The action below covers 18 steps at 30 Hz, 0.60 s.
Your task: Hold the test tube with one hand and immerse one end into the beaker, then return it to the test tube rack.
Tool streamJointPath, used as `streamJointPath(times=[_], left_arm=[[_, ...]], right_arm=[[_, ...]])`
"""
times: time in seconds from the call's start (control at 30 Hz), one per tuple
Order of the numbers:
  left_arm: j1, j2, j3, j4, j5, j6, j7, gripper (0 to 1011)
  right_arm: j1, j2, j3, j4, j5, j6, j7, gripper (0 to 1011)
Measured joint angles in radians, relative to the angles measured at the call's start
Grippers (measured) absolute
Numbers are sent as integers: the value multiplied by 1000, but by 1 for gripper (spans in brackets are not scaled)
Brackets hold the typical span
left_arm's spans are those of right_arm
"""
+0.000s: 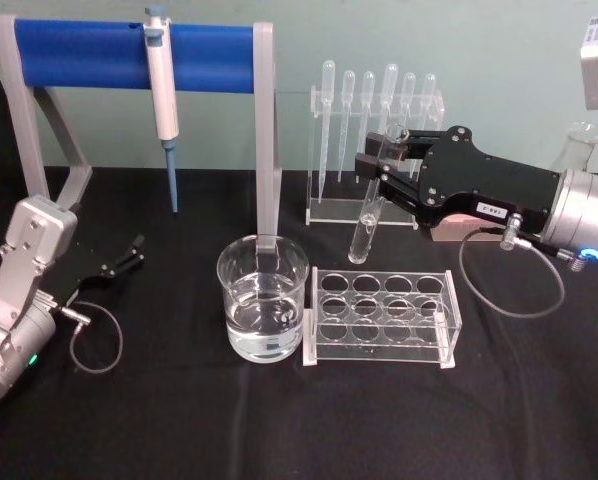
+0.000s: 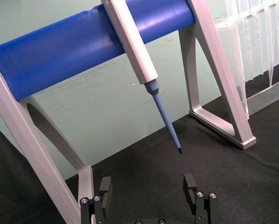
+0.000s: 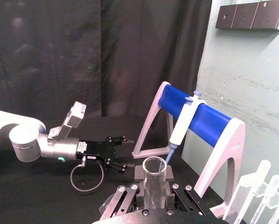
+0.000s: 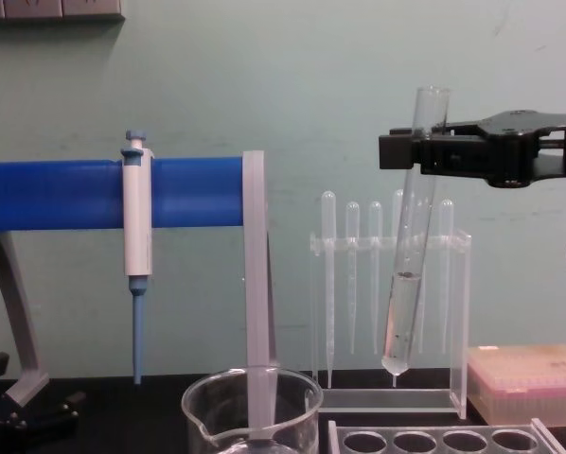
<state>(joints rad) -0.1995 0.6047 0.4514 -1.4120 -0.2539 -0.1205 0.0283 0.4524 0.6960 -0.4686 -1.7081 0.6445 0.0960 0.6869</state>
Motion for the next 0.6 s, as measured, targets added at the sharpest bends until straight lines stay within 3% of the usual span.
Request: streamJointPath(times=[0.6], left_arm=[[0,0,0,0,0,0,0,1000]], right_arm=[[0,0,0,0,0,0,0,238]])
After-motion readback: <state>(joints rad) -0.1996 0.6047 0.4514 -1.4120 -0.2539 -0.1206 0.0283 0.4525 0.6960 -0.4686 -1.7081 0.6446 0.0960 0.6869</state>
